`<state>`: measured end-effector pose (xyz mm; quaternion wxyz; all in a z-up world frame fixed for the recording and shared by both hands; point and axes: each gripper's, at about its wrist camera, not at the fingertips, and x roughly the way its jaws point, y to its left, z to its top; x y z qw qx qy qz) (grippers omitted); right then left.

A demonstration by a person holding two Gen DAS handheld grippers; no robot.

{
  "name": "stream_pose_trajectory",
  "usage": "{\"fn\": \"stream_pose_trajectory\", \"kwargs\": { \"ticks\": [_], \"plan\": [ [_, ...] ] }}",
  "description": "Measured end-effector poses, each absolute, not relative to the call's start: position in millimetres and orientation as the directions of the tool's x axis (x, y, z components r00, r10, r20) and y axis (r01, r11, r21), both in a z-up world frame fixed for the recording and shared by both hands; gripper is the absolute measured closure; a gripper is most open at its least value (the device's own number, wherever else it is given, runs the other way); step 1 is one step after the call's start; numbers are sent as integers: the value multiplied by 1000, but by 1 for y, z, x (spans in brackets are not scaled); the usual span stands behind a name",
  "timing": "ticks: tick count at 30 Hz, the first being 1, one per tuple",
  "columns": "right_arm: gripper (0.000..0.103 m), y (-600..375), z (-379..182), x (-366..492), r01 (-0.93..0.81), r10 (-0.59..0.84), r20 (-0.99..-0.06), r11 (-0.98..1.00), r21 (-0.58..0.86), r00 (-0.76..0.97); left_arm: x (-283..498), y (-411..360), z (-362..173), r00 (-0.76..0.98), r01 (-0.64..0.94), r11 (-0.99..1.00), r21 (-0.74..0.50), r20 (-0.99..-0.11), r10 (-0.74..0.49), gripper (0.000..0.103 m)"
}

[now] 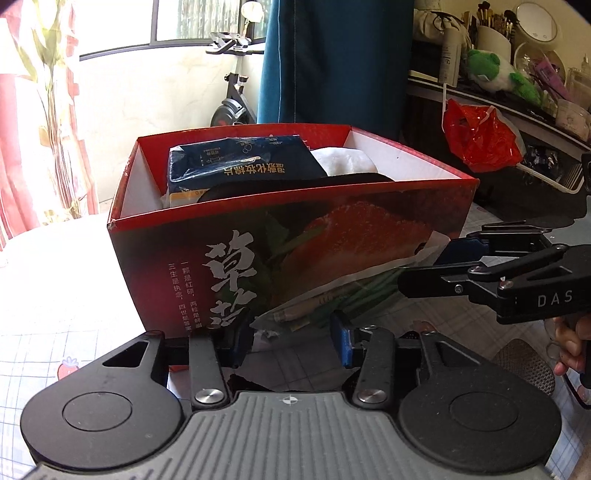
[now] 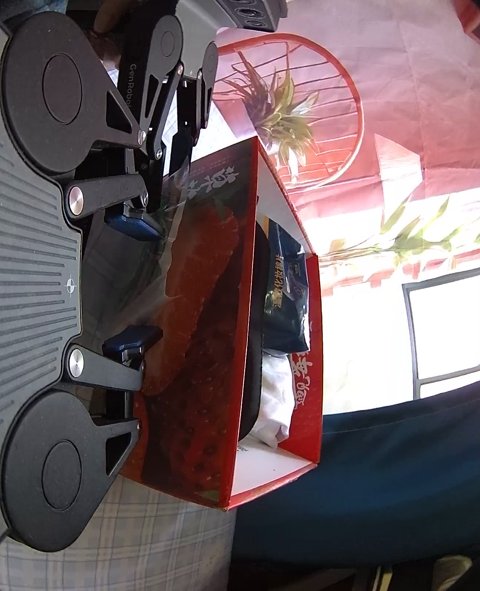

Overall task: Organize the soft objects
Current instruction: 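Lift the cable bag with both grippers over the red box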

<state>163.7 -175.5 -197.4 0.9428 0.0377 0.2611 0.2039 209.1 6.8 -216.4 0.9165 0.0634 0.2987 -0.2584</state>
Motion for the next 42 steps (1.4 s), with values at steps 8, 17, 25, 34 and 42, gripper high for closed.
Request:
{"fn": "stream_pose_trajectory", "kwargs": {
  "ticks": [8,17,25,34,42],
  "plan": [
    [57,-162,-204,161,-420,373,-501,907,21,781,213,7,-217,697,493,868,-57,-571,-433,58],
    [88,-156,-202,161,-407,318,-508,911,-71,801,212,5,-209,704,481,874,-66,-566,-430,60],
    [90,-163,-186,149,-408,344,-469,912,-37,813,198,5,-185,730,482,874,-61,-525,-439,61],
    [90,-170,-138,137,-422,384,-373,906,-24,845,183,8,-136,778,473,878,-67,-435,-453,61],
    [90,-182,-96,147,-415,392,-319,910,-6,863,189,3,-98,801,475,876,-82,-373,-469,61]
  ]
}}
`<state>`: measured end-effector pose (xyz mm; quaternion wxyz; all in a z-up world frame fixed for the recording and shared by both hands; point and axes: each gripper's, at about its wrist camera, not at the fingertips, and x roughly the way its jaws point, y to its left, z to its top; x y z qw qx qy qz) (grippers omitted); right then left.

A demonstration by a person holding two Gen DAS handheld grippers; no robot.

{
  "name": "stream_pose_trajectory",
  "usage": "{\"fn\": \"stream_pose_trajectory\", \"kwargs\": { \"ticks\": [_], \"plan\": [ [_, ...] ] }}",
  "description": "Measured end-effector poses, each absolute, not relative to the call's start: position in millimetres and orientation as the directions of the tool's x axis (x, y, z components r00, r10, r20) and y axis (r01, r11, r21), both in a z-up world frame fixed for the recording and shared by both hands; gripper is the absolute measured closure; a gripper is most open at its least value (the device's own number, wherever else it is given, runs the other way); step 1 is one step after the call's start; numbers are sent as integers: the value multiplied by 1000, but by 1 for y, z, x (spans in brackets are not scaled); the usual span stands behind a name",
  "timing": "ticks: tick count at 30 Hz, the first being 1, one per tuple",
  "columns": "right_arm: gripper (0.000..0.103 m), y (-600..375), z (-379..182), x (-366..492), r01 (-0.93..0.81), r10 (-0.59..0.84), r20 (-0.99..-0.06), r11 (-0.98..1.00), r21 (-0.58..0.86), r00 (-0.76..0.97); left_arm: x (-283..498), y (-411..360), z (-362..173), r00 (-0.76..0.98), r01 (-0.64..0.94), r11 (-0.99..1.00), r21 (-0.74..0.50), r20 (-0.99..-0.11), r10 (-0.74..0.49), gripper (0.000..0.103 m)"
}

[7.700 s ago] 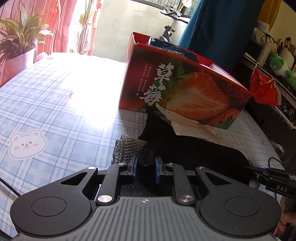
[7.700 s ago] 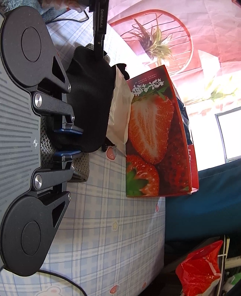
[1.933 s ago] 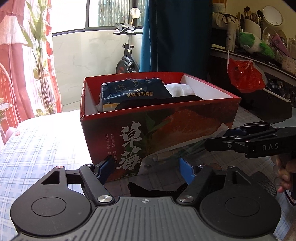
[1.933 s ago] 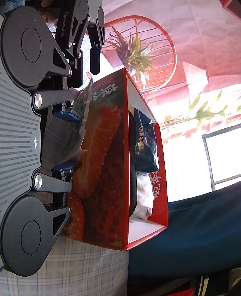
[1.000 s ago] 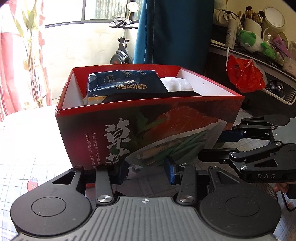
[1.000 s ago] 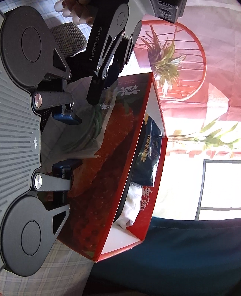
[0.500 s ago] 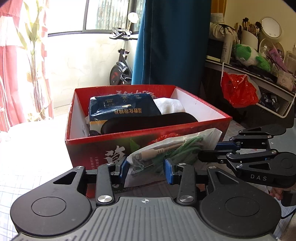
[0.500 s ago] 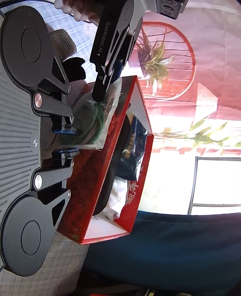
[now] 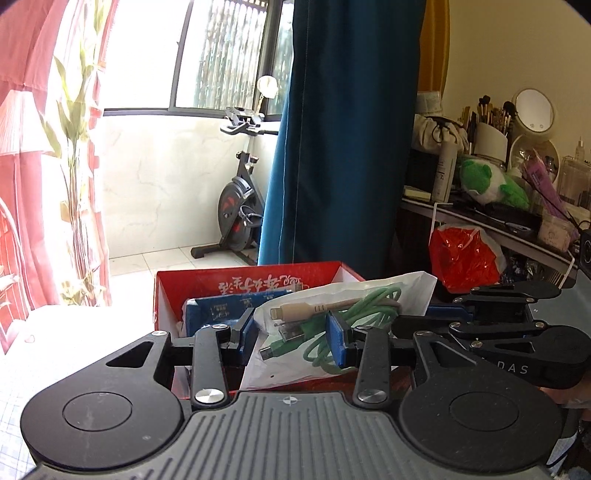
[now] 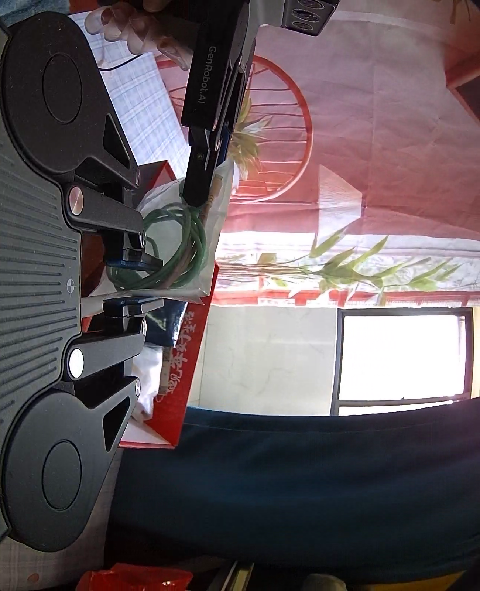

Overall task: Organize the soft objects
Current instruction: 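Lift the cable bag with both grippers over the red box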

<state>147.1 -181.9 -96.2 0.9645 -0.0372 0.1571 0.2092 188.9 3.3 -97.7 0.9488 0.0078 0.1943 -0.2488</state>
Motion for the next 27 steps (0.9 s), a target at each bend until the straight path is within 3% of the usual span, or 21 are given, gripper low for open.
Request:
{"fn": "stream_pose_trajectory", "kwargs": {
  "ticks": [7,16,27],
  "plan": [
    [90,-187,-81,175,-405,377,-347,914,-9,859,220,-3,-92,788,459,878,-135,-394,-473,61],
    [90,-196,-103,214,-374,369,-467,924,86,804,258,-7,-116,727,425,874,-234,-487,-484,61],
    [90,-201,-142,258,-254,346,-573,938,237,742,282,-17,-145,693,400,896,-194,-576,-434,60]
  ]
}}
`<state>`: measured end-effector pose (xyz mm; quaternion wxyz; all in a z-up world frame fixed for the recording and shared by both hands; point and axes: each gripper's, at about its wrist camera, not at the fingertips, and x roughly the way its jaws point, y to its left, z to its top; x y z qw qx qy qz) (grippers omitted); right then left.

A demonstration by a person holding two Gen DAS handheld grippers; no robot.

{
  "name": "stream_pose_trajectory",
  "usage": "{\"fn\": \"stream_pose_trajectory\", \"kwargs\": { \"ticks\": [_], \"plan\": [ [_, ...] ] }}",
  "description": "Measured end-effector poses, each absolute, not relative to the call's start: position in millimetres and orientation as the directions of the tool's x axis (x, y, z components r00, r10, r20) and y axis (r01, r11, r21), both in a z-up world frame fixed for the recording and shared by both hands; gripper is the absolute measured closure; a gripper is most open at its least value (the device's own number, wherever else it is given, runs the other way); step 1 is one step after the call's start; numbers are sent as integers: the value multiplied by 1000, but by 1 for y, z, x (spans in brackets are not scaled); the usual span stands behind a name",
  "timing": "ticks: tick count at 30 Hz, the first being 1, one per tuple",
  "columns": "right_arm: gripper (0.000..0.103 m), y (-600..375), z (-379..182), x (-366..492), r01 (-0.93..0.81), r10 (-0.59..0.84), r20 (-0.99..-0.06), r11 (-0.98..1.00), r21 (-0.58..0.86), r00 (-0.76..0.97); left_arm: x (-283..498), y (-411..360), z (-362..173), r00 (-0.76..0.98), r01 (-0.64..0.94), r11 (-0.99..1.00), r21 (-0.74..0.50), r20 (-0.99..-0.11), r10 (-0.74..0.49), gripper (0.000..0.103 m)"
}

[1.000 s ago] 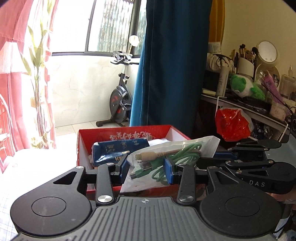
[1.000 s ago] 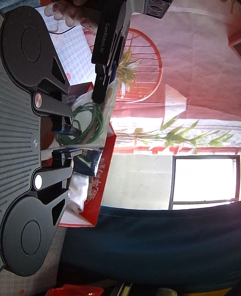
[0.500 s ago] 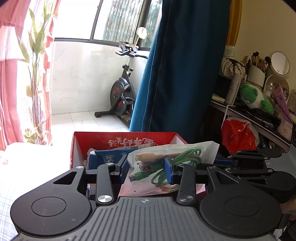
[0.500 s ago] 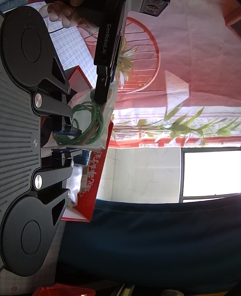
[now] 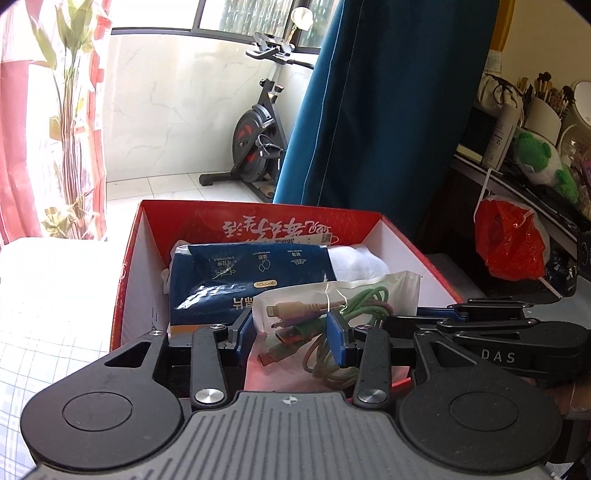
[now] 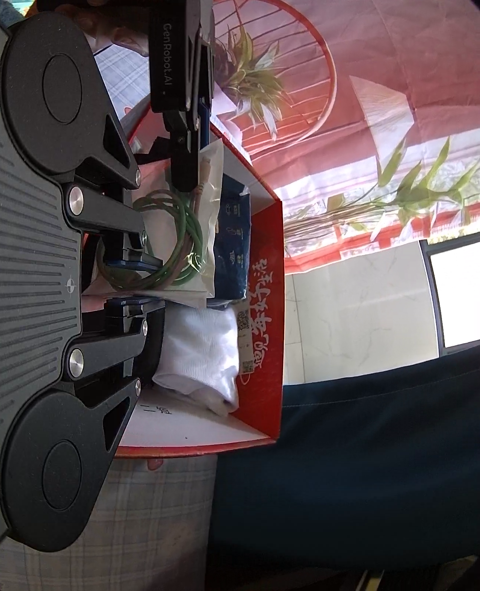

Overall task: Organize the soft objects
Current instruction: 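Lower the cable bag into the box and open both grippers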

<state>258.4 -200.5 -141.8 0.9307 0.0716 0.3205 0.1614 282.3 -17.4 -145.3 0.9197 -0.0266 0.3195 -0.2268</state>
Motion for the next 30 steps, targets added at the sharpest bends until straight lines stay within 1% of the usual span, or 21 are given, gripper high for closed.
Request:
{"fn": "stream_pose_trajectory", "kwargs": {
  "ticks": [7,14,16,17,19,21,28,30],
  "plan": [
    [90,-197,-157,271,-229,336,-613,941,250,715,293,-16,-158,668,378,902,-210,-613,-422,60],
    [90,-196,-160,268,-229,320,-621,947,225,716,294,-19,-160,667,387,902,-192,-617,-418,60],
    [90,-196,-159,267,-225,312,-620,950,217,720,294,-21,-159,670,388,903,-184,-617,-413,54],
    [88,-197,-158,266,-221,305,-619,952,211,724,292,-21,-158,672,388,903,-182,-615,-413,51],
    [85,-196,-156,262,-214,286,-612,958,190,737,288,-21,-155,683,389,906,-168,-608,-406,41],
    [82,-197,-153,257,-213,269,-602,963,164,752,283,-22,-151,696,391,909,-144,-599,-395,36],
    [76,-194,-136,236,-238,256,-553,965,106,793,261,-20,-134,736,402,912,-79,-564,-373,29],
    [72,-193,-131,230,-243,258,-544,965,101,799,255,-19,-131,743,401,913,-70,-559,-369,27]
  ]
}}
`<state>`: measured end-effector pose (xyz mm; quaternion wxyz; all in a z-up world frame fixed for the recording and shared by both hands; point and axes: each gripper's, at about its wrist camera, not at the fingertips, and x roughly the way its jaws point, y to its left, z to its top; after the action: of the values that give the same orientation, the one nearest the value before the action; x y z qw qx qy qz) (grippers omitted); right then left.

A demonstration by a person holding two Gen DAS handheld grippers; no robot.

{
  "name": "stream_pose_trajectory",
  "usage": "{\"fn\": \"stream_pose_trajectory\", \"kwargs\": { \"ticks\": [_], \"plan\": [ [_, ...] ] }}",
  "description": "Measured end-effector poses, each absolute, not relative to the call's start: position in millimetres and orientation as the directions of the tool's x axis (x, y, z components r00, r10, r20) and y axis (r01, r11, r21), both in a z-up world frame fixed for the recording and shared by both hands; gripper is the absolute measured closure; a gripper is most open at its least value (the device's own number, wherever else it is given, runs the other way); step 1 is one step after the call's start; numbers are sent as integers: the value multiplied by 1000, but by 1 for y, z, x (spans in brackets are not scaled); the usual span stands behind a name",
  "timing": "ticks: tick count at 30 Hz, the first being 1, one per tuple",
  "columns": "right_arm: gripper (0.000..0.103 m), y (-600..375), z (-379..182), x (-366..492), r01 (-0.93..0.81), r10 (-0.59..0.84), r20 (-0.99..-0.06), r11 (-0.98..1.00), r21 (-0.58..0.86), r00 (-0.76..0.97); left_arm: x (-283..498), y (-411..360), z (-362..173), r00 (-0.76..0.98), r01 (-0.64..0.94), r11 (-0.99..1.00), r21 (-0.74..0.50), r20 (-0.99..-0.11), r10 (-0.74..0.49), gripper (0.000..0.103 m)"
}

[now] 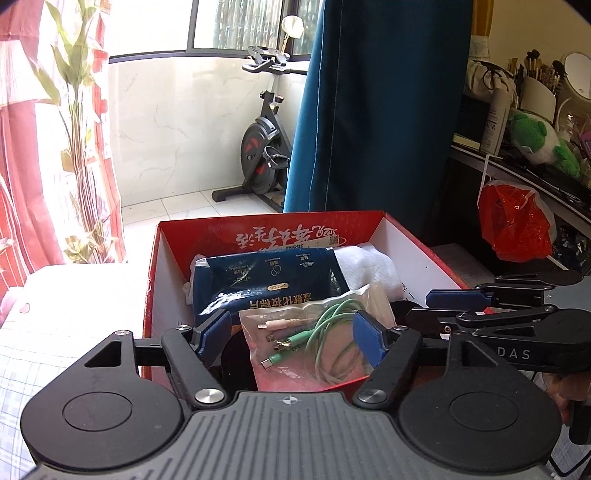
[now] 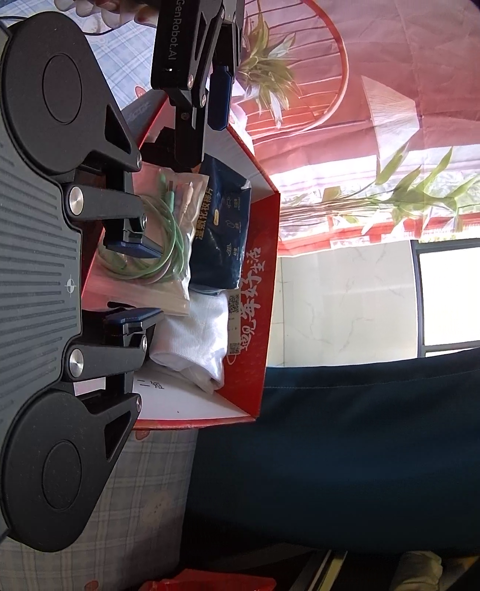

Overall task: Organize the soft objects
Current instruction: 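Lower the cable bag into the box and open both grippers, then move both tools down to the black item with a perforated strap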

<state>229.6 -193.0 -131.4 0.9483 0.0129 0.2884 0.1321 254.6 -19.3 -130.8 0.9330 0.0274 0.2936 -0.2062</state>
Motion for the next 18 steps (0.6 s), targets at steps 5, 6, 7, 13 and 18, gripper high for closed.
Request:
{"fn": "stream_pose_trajectory", "kwargs": {
  "ticks": [5,6,7,13,18],
  "plan": [
    [70,-190,-124,213,-262,271,-528,960,94,805,236,-16,-125,756,397,917,-41,-552,-352,24],
    [70,-189,-123,209,-266,274,-527,960,92,805,233,-15,-124,757,395,918,-39,-552,-350,24],
    [69,-188,-122,205,-269,276,-526,959,90,805,229,-14,-123,758,394,918,-38,-551,-348,24],
    [68,-183,-122,185,-284,286,-523,955,87,803,209,-7,-122,767,388,921,-27,-545,-339,22],
    [67,-181,-127,171,-293,298,-527,951,95,796,192,4,-129,774,359,933,-28,-550,-314,22]
  ]
}}
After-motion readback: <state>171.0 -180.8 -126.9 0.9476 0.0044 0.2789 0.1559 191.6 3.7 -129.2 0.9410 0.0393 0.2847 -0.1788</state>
